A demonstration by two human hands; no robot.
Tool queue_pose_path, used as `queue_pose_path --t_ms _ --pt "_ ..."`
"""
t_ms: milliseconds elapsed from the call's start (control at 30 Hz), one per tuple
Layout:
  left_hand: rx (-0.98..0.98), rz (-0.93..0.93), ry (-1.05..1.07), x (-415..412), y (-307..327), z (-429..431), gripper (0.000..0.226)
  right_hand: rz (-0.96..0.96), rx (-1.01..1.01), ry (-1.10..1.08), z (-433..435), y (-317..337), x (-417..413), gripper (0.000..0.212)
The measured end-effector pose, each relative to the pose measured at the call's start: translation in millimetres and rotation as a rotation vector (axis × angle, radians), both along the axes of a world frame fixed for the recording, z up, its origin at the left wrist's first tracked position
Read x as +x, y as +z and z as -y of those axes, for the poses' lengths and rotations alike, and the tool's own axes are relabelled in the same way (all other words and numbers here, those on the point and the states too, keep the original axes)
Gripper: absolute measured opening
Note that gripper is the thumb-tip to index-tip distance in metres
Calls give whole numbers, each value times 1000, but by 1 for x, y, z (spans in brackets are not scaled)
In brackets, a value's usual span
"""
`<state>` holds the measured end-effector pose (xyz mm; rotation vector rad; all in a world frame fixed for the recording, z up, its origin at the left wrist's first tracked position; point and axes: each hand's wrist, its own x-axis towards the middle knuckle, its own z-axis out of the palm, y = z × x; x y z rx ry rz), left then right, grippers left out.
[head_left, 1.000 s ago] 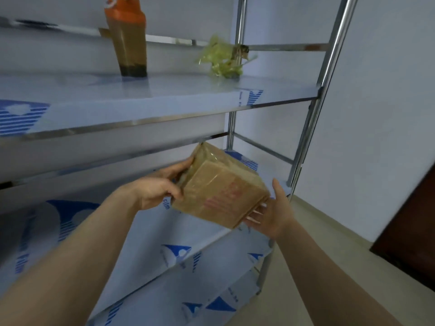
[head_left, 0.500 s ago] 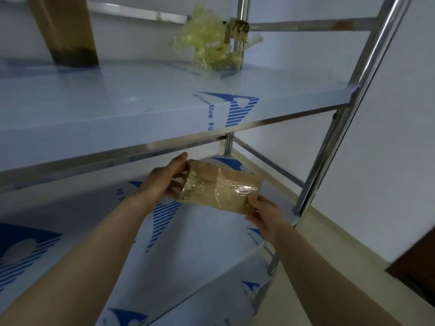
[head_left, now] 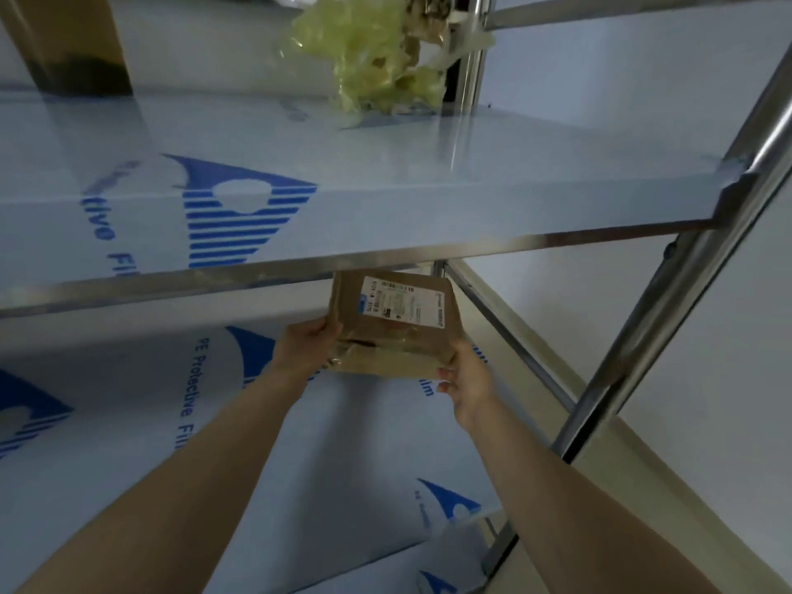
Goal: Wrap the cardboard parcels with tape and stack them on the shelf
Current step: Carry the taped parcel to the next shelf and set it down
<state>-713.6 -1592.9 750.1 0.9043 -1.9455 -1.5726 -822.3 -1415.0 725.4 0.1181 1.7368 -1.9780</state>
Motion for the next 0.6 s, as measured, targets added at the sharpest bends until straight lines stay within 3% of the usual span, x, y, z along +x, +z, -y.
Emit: queue_pose_path --t_ms 233,333,433,533,600 --pt "194 52 216 -41 -19 -25 21 -45 125 89 5 -13 -58 30" --pt "192 72 288 -53 -28 -34 30 -69 151 60 8 -16 -67 34" --pt "144 108 329 -62 -30 -43 22 -70 126 14 14 -14 -71 37" --pt "137 66 230 -71 -25 -56 13 -56 52 18 20 -12 -75 32" --pt "145 53 83 -74 -21 -67 17 -97 23 75 19 -10 -73 43"
